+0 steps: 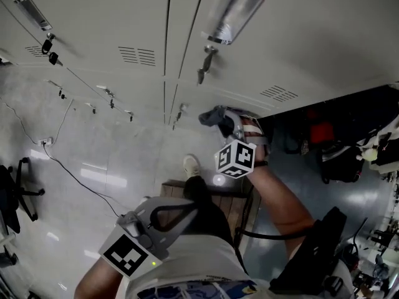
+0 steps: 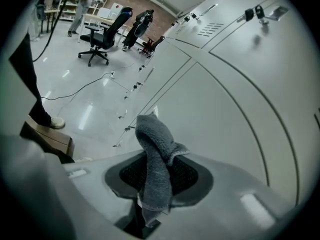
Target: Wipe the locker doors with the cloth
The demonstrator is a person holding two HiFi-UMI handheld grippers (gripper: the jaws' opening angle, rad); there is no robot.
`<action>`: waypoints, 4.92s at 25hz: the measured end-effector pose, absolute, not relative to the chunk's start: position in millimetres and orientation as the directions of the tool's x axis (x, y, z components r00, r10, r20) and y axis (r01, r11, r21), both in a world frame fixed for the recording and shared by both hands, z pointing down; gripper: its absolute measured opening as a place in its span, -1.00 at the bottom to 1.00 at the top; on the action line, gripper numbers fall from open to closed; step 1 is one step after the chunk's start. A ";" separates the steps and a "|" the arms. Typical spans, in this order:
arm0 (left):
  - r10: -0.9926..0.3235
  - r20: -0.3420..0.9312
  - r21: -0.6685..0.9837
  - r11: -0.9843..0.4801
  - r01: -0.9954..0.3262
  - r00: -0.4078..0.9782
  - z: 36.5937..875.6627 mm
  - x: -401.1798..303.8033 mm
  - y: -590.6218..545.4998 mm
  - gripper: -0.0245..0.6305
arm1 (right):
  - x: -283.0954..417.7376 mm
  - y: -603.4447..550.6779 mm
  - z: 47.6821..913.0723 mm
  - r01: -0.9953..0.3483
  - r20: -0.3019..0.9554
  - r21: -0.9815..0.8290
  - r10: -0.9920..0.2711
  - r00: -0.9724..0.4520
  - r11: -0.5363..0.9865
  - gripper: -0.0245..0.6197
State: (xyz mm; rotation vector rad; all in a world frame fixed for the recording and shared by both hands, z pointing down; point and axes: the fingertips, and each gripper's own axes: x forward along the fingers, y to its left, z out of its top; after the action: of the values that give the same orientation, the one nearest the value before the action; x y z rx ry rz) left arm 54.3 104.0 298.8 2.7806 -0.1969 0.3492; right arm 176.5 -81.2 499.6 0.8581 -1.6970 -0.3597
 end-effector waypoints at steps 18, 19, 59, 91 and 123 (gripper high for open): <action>-0.190 0.338 0.354 -0.882 -0.312 0.922 330.0 30.1 86.3 -0.92 | 178.5 -80.6 678.4 -0.344 0.826 0.509 -0.560 -0.064 0.789 -0.57; -0.192 0.343 0.357 -0.879 -0.317 0.920 331.4 28.5 86.2 -0.92 | 178.9 -80.5 687.4 -0.342 0.832 0.502 -0.551 -0.058 0.794 -0.57; -0.119 0.236 0.260 -0.948 -0.181 0.964 281.3 21.1 114.7 -0.92 | 155.0 -91.8 419.4 -0.326 0.655 0.708 -0.755 -0.028 0.627 -0.57; -0.206 0.320 0.345 -0.884 -0.316 0.925 317.8 26.1 91.0 -0.92 | 163.0 -89.4 705.1 -0.275 0.871 0.481 -0.490 0.039 0.832 -0.58; -0.157 0.230 0.282 -0.934 -0.220 0.961 288.5 13.8 113.6 -0.92 | 129.7 -80.6 394.1 -0.375 0.631 0.692 -0.769 -0.101 0.617 -0.57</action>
State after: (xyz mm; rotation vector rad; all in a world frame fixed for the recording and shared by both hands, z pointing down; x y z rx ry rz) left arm 13.8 113.6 288.5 2.8032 -0.2759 0.2930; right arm 129.7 -80.6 394.1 0.9452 -1.7099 -0.4344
